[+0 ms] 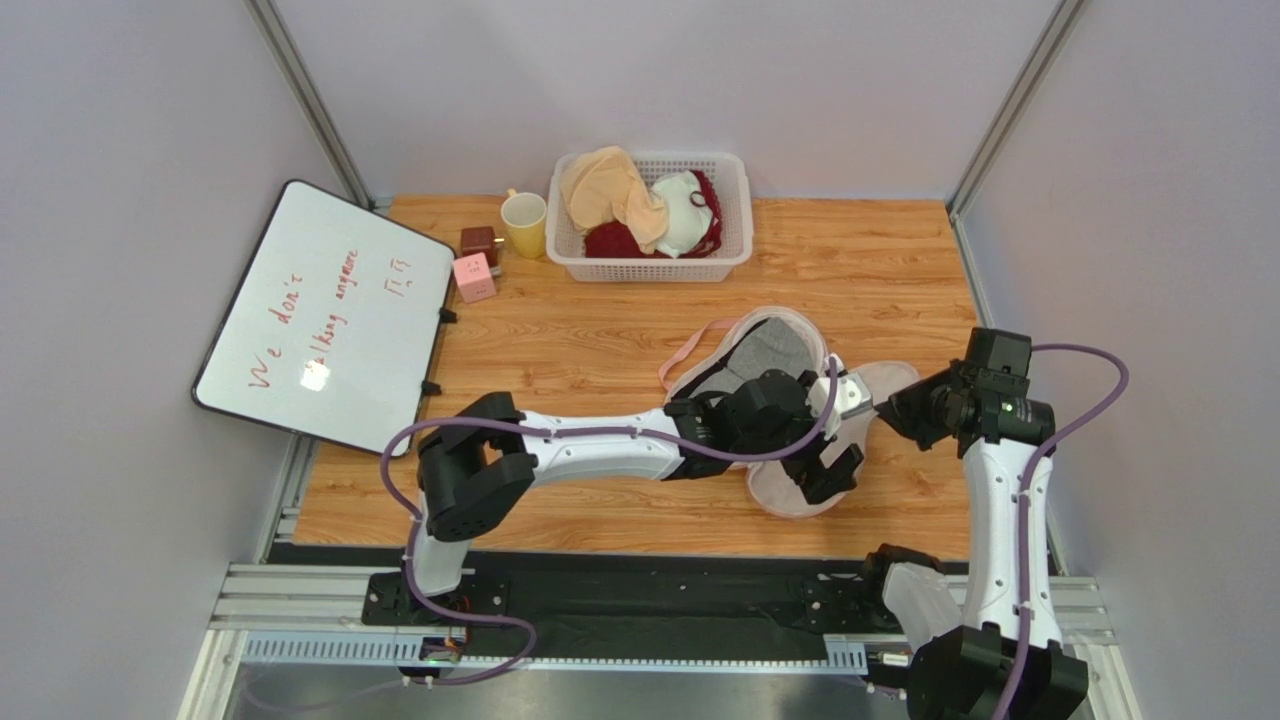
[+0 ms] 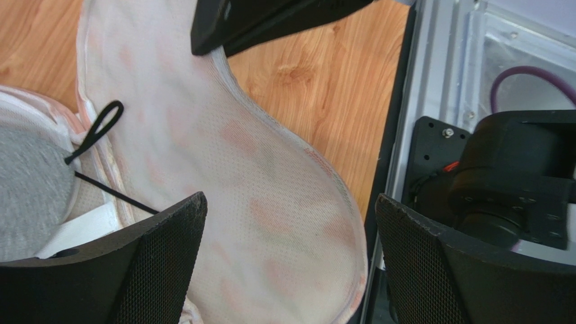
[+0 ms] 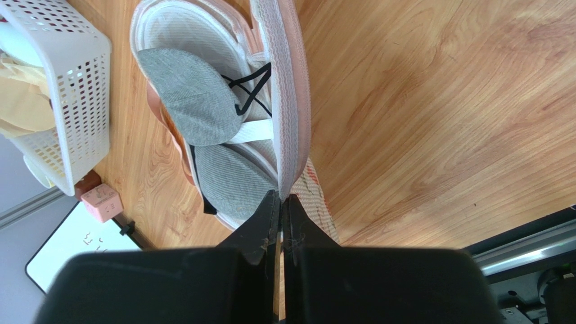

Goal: Place the bra in the laundry bag and zip it closed

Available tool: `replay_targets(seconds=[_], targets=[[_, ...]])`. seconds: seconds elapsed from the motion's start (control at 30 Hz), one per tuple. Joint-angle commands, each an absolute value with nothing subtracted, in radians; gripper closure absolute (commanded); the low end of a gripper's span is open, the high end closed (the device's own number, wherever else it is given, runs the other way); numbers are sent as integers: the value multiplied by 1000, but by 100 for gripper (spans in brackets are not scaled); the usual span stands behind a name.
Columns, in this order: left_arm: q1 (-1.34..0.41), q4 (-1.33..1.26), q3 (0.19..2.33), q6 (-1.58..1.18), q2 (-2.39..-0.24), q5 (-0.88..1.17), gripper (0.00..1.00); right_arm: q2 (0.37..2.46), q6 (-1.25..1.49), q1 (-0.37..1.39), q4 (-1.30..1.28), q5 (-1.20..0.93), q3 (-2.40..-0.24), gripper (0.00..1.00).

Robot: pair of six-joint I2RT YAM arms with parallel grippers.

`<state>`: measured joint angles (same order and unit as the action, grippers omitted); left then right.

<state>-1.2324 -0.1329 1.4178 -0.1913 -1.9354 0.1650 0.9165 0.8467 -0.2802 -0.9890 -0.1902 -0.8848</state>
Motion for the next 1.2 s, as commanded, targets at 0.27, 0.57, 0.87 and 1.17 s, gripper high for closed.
replay_targets(seconds=[0.27,0.57,0.87,1.17], targets=[[-1250,-54,1528,-149,-2025,40,15,910,908,-264,-1005,-225,-962,100],[-1232,74,1594,-196,-2010,9,100,900,874,-253,-997,-215,-950,100],[-1117,8,1473,-271,-1864,130,100,920,707,-236,-873,-271,-965,76],[-980,-118,1349,-344,-1787,229,100,894,549,-147,-711,-287,-976,26]])
